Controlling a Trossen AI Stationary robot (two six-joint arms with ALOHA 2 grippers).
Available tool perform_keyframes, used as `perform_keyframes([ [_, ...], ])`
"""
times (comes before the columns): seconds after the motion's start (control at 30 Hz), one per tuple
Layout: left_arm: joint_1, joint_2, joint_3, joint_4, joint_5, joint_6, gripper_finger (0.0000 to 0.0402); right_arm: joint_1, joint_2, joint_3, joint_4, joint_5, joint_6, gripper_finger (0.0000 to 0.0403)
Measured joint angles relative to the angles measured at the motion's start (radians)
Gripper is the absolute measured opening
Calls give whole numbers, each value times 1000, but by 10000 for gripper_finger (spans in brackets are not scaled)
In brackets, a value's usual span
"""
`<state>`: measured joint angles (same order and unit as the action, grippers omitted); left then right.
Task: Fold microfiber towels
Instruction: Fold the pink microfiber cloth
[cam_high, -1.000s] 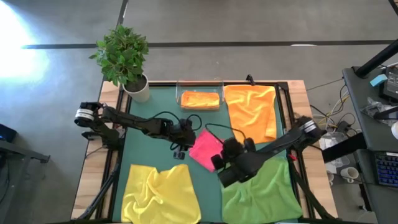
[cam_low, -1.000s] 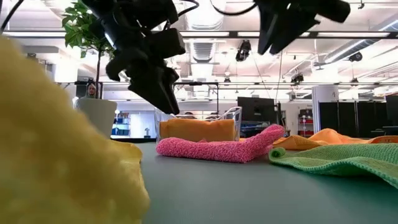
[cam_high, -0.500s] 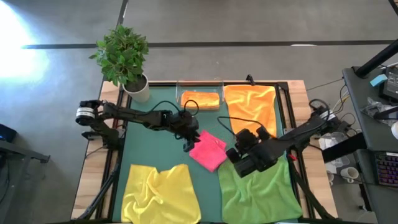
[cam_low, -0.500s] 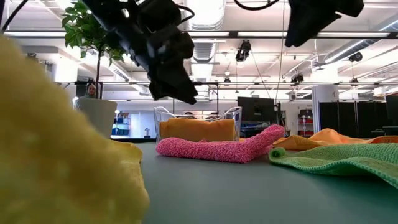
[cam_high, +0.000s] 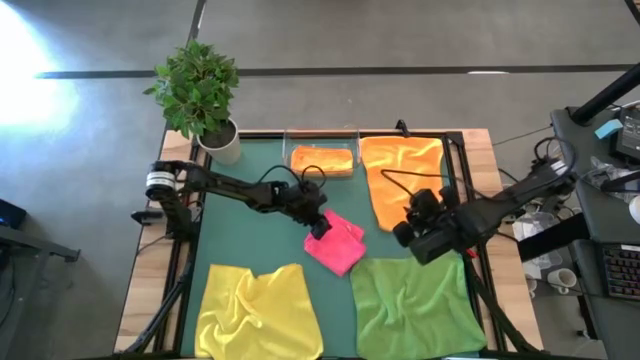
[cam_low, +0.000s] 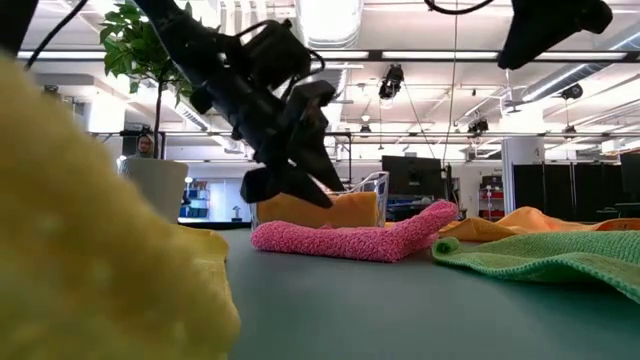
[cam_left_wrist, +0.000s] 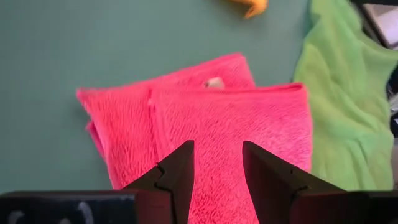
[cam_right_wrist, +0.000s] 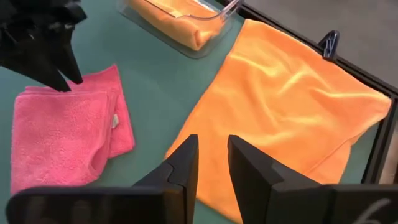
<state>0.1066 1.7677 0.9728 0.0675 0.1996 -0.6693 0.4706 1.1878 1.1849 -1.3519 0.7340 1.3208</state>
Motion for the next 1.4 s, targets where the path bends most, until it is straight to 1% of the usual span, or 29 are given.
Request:
perform_keyframes([
  [0.17, 0, 25, -1, -7, 2, -44, 120, 0, -70, -42, 4, 0, -42, 80],
  [0.3, 0, 25, -8, -7, 2, -85, 120, 0, -102, -72, 4, 0, -100, 81],
  [0.4, 0, 25, -12, -56, 2, -111, 120, 0, -121, -98, 4, 0, -102, 78],
  [0.53, 0, 25, -12, -114, 3, -111, 120, 0, -127, -123, 6, 0, -102, 75],
  [0.7, 0, 25, -12, -112, 17, -112, 120, 0, -126, -141, 6, -1, -103, 78],
  [0.9, -1, 35, -14, -115, 80, -129, 120, 0, -126, -145, 7, -1, -114, 81],
  [1.13, -1, 38, -15, -125, 79, -130, 120, 0, -126, -144, 8, -1, -117, 75],
  [1.3, -3, 38, -13, -126, 91, -127, 120, 0, -126, -145, 8, -1, -117, 78],
  [1.4, -5, 40, -16, -129, 95, -94, 120, 0, -126, -145, 10, 0, -117, 81],
])
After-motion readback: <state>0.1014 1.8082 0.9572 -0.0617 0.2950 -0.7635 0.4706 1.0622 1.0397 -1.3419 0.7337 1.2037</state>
